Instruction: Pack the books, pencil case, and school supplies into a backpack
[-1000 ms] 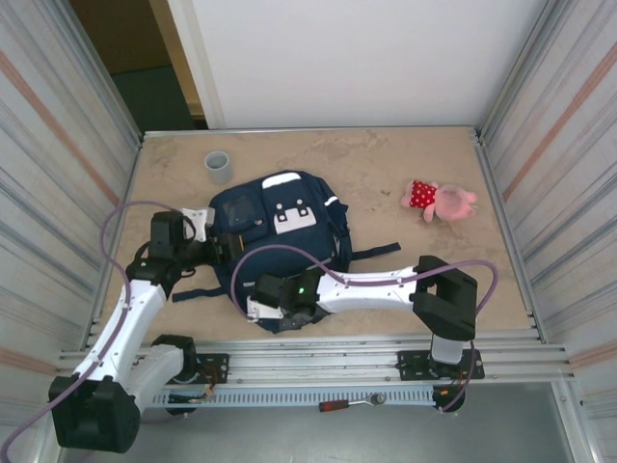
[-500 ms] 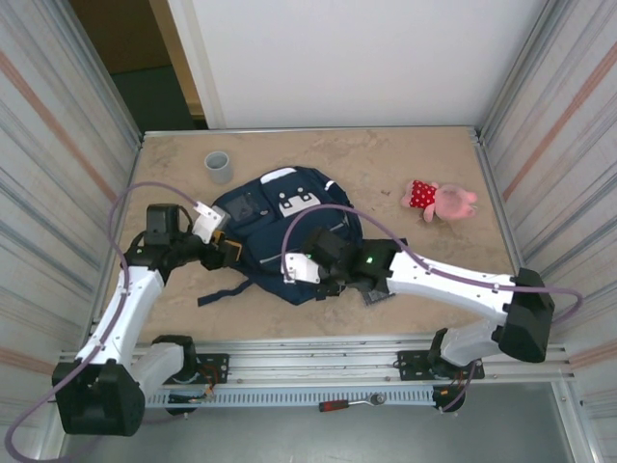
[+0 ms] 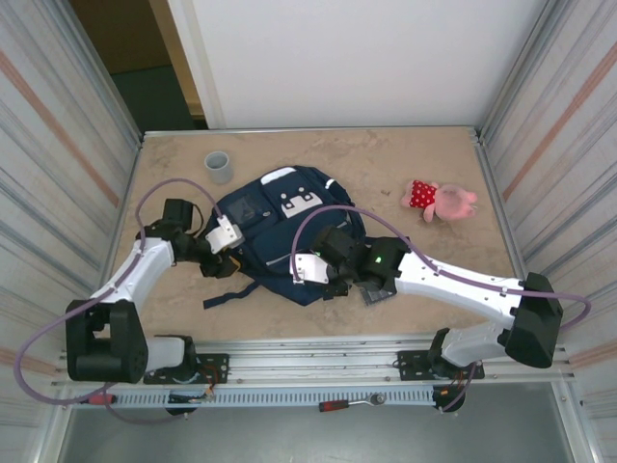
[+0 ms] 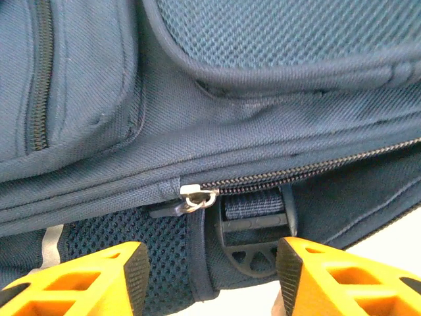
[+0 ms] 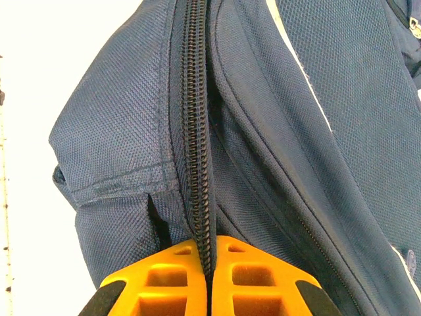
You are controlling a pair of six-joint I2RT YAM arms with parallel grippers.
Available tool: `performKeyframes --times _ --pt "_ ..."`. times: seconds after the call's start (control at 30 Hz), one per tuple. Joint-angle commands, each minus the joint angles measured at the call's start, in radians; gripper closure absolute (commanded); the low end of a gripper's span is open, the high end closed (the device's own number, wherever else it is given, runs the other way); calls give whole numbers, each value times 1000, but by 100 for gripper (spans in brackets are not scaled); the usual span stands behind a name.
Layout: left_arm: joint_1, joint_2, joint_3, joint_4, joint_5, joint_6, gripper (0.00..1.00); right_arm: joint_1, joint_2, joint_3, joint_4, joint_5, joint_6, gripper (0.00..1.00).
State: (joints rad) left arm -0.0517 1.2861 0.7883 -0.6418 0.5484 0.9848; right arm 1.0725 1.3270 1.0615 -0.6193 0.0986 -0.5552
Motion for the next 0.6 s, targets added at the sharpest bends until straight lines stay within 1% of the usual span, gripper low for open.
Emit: performKeyframes --times 0.0,0.13,0.23,0.3,0.37,0.4,0.47,0.57 --pt "6 30 21 4 -22 115 45 -5 -46 8 52 -19 9 100" --pt "6 67 17 77 -7 116 44 -2 -43 9 55 -23 18 100" --pt "6 92 30 95 33 121 43 2 -43 11 58 -23 24 100" --pt "6 109 44 85 74 109 43 3 -42 9 63 -23 31 100" --pt "6 109 47 86 146 102 44 4 -42 8 69 -25 36 100" --pt "6 105 43 86 187 106 46 4 -43 5 73 -28 40 100" --pt "6 103 42 77 231 114 50 4 -42 5 76 -30 44 100" --pt "6 118 58 31 239 133 60 2 -43 3 77 -26 46 100"
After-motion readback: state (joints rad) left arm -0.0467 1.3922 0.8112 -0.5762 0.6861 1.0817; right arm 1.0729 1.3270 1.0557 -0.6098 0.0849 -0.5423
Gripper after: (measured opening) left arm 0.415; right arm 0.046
